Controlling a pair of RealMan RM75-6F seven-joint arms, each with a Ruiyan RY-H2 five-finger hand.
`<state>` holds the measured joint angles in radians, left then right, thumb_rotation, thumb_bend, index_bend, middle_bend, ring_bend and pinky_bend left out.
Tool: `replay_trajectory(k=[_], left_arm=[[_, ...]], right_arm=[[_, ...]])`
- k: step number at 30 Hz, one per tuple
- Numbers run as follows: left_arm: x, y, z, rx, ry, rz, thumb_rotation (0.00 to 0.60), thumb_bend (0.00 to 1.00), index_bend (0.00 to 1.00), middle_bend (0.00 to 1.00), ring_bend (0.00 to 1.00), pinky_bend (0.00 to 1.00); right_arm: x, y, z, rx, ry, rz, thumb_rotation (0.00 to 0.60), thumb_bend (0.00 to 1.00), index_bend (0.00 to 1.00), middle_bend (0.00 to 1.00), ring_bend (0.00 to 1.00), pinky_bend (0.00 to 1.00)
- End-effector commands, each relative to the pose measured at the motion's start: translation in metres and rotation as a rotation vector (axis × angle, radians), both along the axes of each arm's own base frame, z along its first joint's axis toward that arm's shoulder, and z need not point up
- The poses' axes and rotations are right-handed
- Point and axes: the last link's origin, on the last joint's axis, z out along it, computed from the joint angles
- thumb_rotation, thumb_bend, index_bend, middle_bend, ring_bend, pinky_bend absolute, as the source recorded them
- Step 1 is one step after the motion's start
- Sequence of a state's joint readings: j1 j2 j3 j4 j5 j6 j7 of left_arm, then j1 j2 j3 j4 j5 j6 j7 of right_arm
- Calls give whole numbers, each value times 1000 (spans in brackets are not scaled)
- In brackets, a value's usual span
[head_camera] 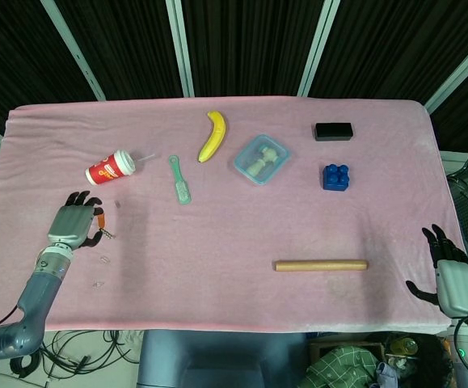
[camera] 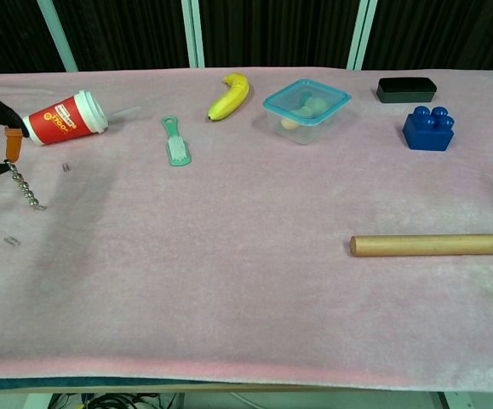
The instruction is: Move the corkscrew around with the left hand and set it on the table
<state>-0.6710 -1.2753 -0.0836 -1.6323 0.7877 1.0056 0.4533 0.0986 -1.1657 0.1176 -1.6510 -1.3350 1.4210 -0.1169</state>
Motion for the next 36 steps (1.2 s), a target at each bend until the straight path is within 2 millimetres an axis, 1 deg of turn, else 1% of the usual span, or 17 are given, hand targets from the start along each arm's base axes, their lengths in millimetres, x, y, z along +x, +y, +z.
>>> replay_trajectory(k=[1, 14, 17, 22, 29, 36], left_arm=[[-1, 2, -1, 5, 0, -3, 600, 457, 586, 207, 0, 0], [-8, 6, -6, 4, 3, 14, 600, 457, 586, 206, 0, 0], [-5, 7, -5, 6, -1, 6, 600, 457, 586, 206, 0, 0], [5, 12, 3, 34, -12, -18, 600, 457, 586, 206, 0, 0], [17, 34, 8, 48, -3, -22, 600, 457, 583, 207, 0, 0], [28, 60, 6, 62, 26, -20, 600, 457, 581, 207, 0, 0]], right_arm=[[0, 0, 0, 0, 1, -1, 600, 87, 0, 0, 122, 206], [0, 0, 0, 0, 1, -7, 600, 87, 0, 0, 122, 206], [0, 0, 0, -2, 2, -6, 600, 87, 0, 0, 122, 205], [0, 0, 0, 0, 2, -7, 600, 87, 0, 0, 122, 206], [0, 0, -1, 1, 8, -5, 600, 87, 0, 0, 122, 206], [-1, 0, 0, -2, 10, -8, 600, 87, 0, 0, 122, 206]])
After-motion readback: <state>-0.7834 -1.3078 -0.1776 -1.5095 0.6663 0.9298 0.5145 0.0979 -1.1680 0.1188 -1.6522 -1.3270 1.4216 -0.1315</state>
